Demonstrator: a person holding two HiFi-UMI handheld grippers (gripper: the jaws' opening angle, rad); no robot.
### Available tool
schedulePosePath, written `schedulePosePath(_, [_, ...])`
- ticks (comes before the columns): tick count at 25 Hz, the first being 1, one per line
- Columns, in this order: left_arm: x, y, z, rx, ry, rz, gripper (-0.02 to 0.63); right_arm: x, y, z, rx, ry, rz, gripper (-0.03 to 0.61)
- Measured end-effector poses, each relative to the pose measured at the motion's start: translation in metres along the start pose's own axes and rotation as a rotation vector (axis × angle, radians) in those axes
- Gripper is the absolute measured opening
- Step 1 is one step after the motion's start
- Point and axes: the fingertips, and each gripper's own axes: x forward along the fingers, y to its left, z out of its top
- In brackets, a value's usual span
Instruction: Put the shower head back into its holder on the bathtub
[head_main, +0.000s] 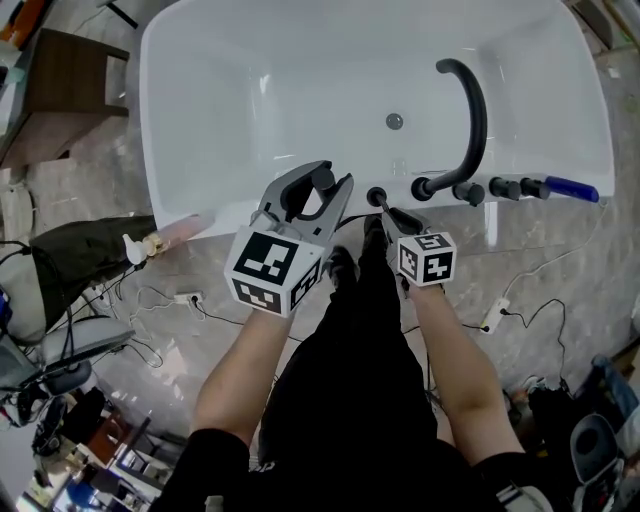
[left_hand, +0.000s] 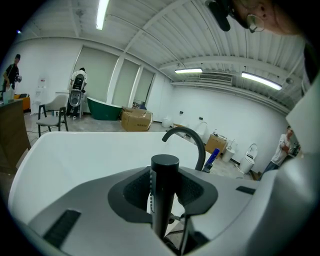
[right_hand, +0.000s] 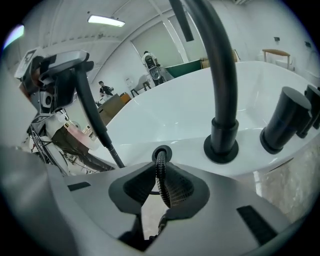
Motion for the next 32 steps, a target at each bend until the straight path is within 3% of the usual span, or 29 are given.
schedulePosePath(5, [0.004, 0.004, -0.007, -0.003, 0.015, 0.005, 0.133, 0.014, 0.015, 0.011, -0.038, 0.005, 0.012, 0.080])
schedulePosePath(8, [0.007, 0.005, -0.012, -0.006, 0.024, 0.007, 0.133, 0.009, 0.017, 0.007, -0.040, -0.018, 0.015, 0.126])
schedulePosePath(15, [0.012, 0.004, -0.027, -0.004, 0.044, 0.003, 0.133, 0.007, 0.014, -0.051, -0.006, 0.024, 0.070, 0.212])
schedulePosePath(22, [0.022, 0.008, -0.053, -0.008, 0.063, 0.010, 0.133, 0.058, -0.015, -0.095, -0.018, 0.047, -0.010, 0.205])
schedulePosePath(27, [0.024, 0.008, -0.068, -0.012, 0.081, 0.012, 0.133, 0.063, -0.030, -0.110, -0.020, 0.041, -0.086, 0.071])
schedulePosePath(28, [0.023, 0.007, -0.069, -0.015, 0.083, 0.010, 0.133, 0.059, -0.029, -0.111, -0.012, 0.038, -0.079, 0.072])
schedulePosePath(31, [0.023, 0.003, -0.065, -0.015, 0.077, 0.003, 0.133, 0.055, -0.021, -0.111, -0.032, 0.048, -0.031, 0.191])
schedulePosePath(32, [0.023, 0.002, -0.062, -0.012, 0.073, 0.002, 0.133, 0.057, -0.020, -0.110, -0.049, 0.052, -0.025, 0.201])
